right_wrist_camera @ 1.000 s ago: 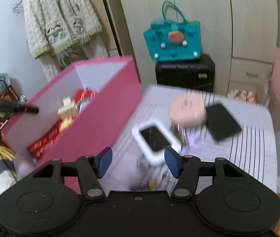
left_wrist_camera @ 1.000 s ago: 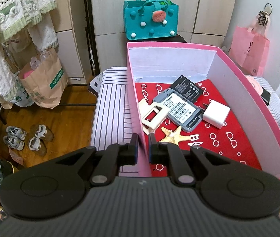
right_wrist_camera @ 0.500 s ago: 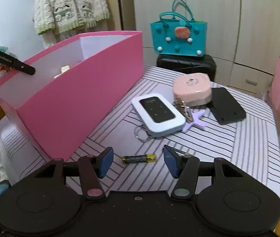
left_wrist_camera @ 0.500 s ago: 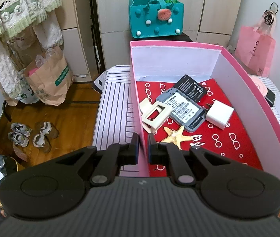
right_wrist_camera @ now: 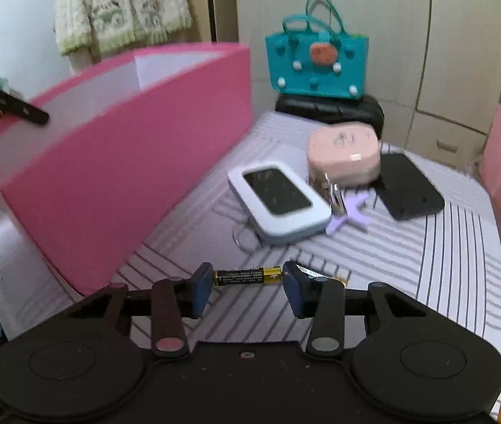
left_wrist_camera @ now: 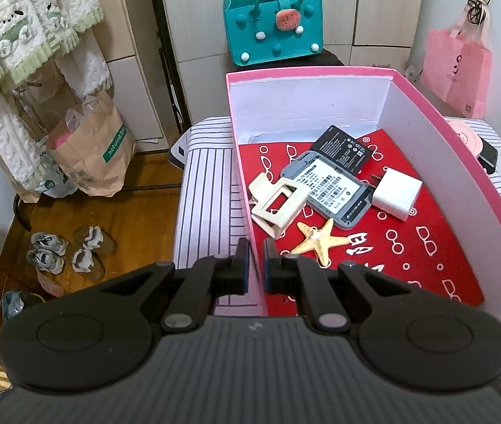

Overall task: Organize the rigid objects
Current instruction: 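Carry the AA battery into the box near the starfish, release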

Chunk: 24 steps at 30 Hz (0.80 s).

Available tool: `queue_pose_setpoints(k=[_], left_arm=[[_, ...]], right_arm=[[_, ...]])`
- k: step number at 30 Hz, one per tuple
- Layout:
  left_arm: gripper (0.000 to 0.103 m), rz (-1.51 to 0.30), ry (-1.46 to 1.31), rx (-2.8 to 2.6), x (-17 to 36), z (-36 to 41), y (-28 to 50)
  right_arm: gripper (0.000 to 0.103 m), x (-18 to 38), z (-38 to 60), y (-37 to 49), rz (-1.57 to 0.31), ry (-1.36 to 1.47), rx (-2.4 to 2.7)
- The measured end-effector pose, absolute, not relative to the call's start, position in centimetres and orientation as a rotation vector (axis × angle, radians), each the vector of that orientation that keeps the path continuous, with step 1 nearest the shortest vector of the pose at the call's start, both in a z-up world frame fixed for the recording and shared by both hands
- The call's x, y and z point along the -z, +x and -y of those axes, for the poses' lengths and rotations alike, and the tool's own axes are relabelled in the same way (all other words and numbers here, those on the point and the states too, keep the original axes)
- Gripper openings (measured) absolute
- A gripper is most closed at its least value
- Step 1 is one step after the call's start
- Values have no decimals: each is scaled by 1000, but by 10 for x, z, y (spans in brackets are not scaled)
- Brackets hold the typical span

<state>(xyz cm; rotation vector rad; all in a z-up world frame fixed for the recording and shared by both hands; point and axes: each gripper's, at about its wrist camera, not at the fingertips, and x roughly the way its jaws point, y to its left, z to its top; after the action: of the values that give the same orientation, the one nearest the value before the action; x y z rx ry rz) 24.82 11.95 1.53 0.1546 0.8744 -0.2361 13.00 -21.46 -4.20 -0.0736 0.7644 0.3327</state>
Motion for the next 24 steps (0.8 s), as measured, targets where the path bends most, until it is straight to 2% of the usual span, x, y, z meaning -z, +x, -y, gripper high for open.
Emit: queue_pose_setpoints(k=[6,14,18,24], left_arm=[[7,-874,134,238,-15,-123,249],[7,-878,257,261,-15,-112,247],[7,-885,272,273,-16,-110,249],[8,-887,294,284,-17,-109,248]], right_arm=[[48,10,216,134,-702,-44,-357],[48,-57,197,143,-591,2,-530],[48,-67,162,158,-624,-41,-658],[48,-52,100,194,-751,-176,-812]])
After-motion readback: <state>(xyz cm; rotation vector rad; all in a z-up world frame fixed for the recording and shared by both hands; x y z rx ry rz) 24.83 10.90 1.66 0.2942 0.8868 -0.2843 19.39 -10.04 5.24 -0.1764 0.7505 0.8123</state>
